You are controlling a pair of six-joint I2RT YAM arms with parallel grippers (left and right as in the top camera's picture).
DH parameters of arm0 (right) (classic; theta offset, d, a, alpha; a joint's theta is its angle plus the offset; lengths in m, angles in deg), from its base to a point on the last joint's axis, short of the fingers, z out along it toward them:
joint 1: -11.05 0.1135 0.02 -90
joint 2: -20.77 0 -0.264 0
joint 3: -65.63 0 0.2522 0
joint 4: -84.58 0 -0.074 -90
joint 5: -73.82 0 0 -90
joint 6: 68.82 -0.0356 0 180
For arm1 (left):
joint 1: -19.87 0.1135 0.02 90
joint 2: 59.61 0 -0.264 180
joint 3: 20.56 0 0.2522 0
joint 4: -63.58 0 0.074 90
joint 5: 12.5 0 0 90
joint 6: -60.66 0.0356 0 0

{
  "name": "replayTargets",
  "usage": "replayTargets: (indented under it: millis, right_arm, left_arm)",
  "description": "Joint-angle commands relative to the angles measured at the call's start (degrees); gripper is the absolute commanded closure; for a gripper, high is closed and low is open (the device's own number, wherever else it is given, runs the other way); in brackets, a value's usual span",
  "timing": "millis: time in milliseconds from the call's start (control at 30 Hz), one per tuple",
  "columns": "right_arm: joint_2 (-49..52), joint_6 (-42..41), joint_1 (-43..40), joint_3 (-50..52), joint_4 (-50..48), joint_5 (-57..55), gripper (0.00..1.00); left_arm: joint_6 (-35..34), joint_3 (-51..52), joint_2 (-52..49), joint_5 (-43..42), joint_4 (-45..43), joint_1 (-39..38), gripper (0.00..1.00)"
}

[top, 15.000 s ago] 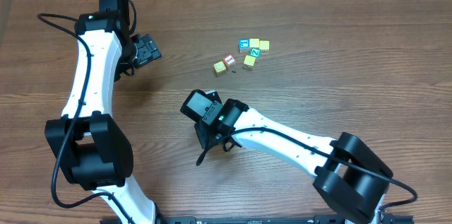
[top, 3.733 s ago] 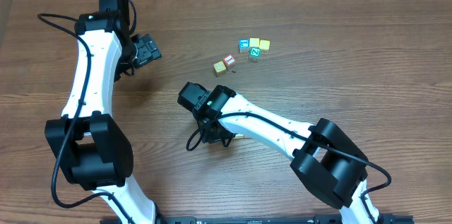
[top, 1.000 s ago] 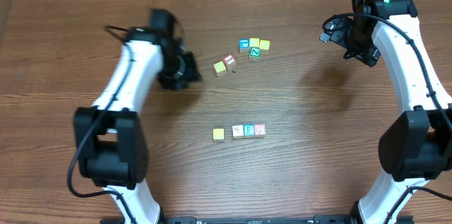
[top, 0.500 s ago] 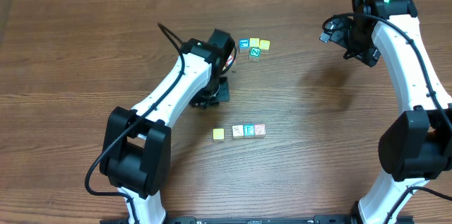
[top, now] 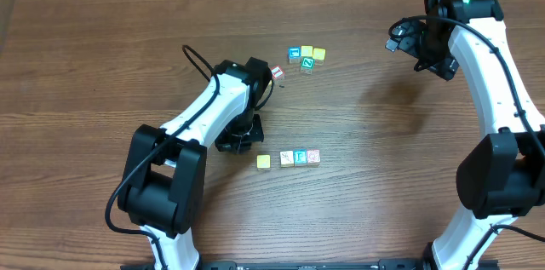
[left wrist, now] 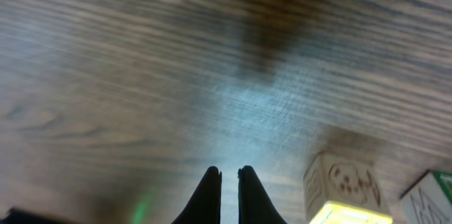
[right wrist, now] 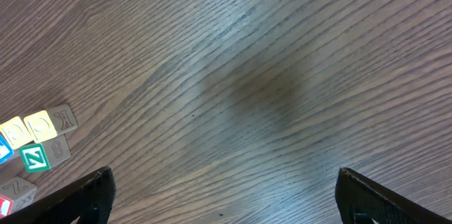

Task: Flip 4 blocks
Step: 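Move the left gripper down toward the placed row of blocks, then lower the left gripper onto the yellow K block at the row's left end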

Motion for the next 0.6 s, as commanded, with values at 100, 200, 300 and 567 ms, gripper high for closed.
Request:
replayTargets:
  millis: [100,200,300,567]
  right_arm:
    - [-0.57,0.20,-0.11,-0.37,-0.17,-0.59,0.00]
    - [-0.57,0.20,-0.11,-0.37,-0.17,-0.59,0.00]
    - [-0.57,0.20,-0.11,-0.35,-0.17,-0.59,0.00]
    - [-0.57,0.22,-0.11,-0.37,-0.17,-0.59,0.00]
  left_arm:
    - [-1.60,3.32,0.98,-1.57,-4.07,0.00,0.96]
    - [-1.60,3.39,0.98,-1.60,-4.61,0.00,0.96]
    - [-1.60,3.39,0.98,-2.86,-5.70,-0.04,0.96]
    - [-1.60,3.41,0.98,-4.37,-6.93,-0.04,0.96]
